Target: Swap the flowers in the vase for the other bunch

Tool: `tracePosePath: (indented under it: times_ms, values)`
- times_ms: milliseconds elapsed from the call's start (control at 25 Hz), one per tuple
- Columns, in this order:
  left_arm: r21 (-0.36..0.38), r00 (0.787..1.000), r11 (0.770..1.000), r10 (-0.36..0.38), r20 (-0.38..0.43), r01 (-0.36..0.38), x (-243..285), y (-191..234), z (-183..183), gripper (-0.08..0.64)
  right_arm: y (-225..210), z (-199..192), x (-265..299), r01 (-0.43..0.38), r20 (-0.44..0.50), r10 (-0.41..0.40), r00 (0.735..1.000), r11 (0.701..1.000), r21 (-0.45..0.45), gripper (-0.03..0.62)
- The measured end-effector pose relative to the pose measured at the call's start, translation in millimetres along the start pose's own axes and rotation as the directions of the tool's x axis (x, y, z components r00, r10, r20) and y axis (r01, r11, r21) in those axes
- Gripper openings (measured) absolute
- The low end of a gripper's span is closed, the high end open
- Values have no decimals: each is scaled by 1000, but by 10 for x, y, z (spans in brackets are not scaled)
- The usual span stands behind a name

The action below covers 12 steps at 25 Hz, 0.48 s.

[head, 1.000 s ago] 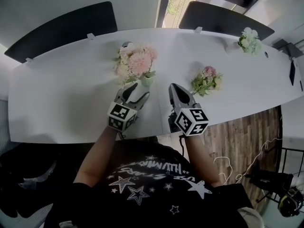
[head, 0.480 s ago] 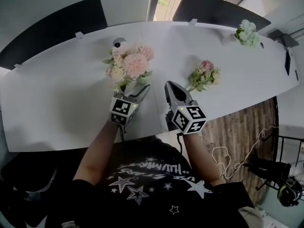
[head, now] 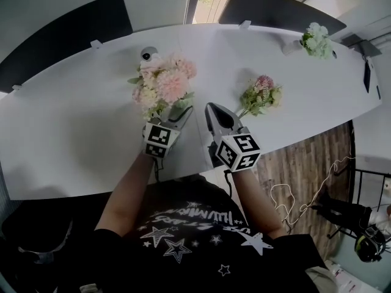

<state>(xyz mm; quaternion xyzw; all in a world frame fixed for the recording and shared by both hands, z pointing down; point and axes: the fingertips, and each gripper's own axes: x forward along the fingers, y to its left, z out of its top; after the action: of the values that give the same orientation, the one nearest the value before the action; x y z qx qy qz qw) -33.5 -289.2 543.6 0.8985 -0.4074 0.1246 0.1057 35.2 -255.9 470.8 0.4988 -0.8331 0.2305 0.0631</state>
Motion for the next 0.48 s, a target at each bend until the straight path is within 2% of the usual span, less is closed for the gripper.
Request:
tracePosePath:
  times_ms: [120, 160, 320, 480]
  values:
    - [-5, 1000, 1000, 2, -9, -2, 17, -7, -24, 312, 7, 30, 39, -23, -9, 23, 1000, 1000, -7, 3]
    - [-6, 1000, 1000, 6, -9, -6, 19, -2, -26, 264, 25, 43, 61, -40, -15, 40, 999, 999, -14, 3]
    - [6, 1000, 1000, 1, -10, -1, 12, 9, -51, 261, 174, 26, 173, -156, -75, 150, 986, 984, -82, 11]
    - [16, 1000, 1000, -8, -13, 8, 25, -8, -45, 258, 337, 67, 258, -269, -108, 256, 961, 954, -130, 143]
